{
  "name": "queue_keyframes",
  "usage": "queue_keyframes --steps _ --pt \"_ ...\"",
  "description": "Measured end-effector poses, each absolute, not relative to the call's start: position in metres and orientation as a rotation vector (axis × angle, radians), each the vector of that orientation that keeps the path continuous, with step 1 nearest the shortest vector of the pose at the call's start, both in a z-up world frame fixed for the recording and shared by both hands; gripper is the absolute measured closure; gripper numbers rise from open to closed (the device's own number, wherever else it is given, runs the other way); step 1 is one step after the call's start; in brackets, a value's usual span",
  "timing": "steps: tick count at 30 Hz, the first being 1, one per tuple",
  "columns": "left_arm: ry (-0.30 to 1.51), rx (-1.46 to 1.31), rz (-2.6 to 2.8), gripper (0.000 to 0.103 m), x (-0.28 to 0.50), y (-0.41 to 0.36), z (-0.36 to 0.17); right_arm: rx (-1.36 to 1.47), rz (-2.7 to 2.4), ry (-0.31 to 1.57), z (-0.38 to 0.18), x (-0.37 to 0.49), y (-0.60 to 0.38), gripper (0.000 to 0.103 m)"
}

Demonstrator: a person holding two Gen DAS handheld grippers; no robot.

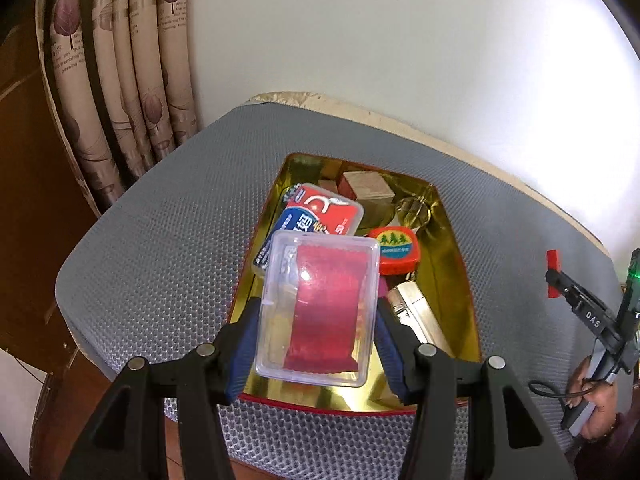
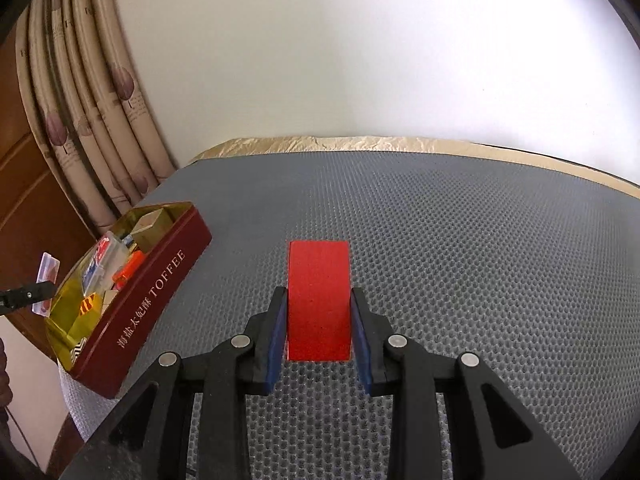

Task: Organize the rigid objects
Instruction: 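Lower the clear box into the tin and open left gripper while right gripper holds red block, then carry the red block over the tin and open the right gripper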

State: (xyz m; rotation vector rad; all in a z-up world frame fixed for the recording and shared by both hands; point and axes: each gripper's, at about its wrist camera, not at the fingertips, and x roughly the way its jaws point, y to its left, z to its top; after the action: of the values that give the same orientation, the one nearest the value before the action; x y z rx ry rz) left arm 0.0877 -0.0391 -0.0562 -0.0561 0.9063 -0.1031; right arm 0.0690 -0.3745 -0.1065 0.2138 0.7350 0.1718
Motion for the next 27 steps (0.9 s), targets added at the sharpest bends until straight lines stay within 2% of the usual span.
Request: queue_keyframes --steps 16,17,19,20,22,27 --pt "0.987 -0.035 -0.029 0.047 0.096 -0.035 -0.073 0.179 0.164 0.757 -0.110 0.073 -0.367 0.076" --pt "0.982 -0.032 -0.027 0.046 0.094 -0.035 -0.070 0.179 0.164 0.758 -0.110 0.073 -0.367 0.076" --pt "0.928 -0.009 -0.029 0.035 0.089 -0.038 -0.063 0.177 0.165 0.762 -0.110 0.073 -0.367 0.076" --pt "0.910 0.022 -0.004 0.033 0.088 -0.039 -0.063 0.175 0.163 0.763 -0.110 0.073 -0.366 0.076" --pt "0.921 0.036 0.011 0.033 0.088 -0.039 -0.061 0.173 0.159 0.762 -0.110 0.073 -0.366 0.076" --pt "0.790 -0.102 0.052 0.033 0.064 -0.018 -0.027 0.131 0.163 0.768 -0.107 0.076 -0.358 0.076"
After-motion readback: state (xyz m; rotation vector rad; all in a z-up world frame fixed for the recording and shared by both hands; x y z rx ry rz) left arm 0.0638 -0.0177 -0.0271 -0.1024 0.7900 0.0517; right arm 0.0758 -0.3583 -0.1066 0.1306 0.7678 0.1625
